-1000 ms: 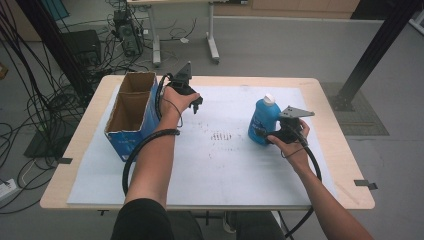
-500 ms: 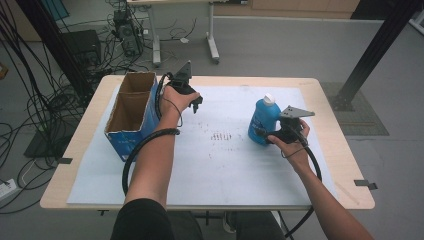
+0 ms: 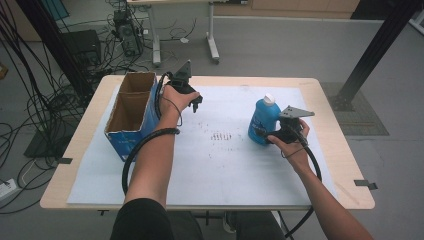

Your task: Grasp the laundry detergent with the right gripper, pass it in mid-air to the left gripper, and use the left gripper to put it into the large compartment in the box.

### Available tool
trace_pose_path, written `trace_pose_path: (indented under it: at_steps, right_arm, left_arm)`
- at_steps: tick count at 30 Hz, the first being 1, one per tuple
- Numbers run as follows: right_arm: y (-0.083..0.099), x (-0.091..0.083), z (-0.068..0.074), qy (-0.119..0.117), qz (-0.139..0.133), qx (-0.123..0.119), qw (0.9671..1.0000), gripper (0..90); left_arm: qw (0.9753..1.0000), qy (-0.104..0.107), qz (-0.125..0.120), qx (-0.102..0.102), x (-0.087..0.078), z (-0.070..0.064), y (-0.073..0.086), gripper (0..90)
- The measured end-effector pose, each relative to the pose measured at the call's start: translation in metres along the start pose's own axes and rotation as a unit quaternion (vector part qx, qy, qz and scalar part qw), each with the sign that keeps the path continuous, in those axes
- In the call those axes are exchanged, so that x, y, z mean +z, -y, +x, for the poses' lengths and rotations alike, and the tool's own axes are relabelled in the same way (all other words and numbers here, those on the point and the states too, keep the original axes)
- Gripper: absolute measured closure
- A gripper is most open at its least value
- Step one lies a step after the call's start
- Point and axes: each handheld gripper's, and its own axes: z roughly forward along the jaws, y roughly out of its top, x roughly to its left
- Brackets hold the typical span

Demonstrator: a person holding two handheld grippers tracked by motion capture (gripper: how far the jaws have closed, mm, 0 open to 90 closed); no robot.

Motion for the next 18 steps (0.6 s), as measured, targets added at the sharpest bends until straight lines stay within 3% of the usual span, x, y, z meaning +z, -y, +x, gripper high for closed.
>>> trace_pose_path:
  at_steps: [18]
  right_arm:
    - [0.0001, -0.0004, -0.0003, -0.001, -0.001, 0.000, 1.0000, 1.0]
  left_arm:
    - [1.0000, 0.000, 0.001, 0.000, -0.0006, -0.0016, -0.0006, 5.9]
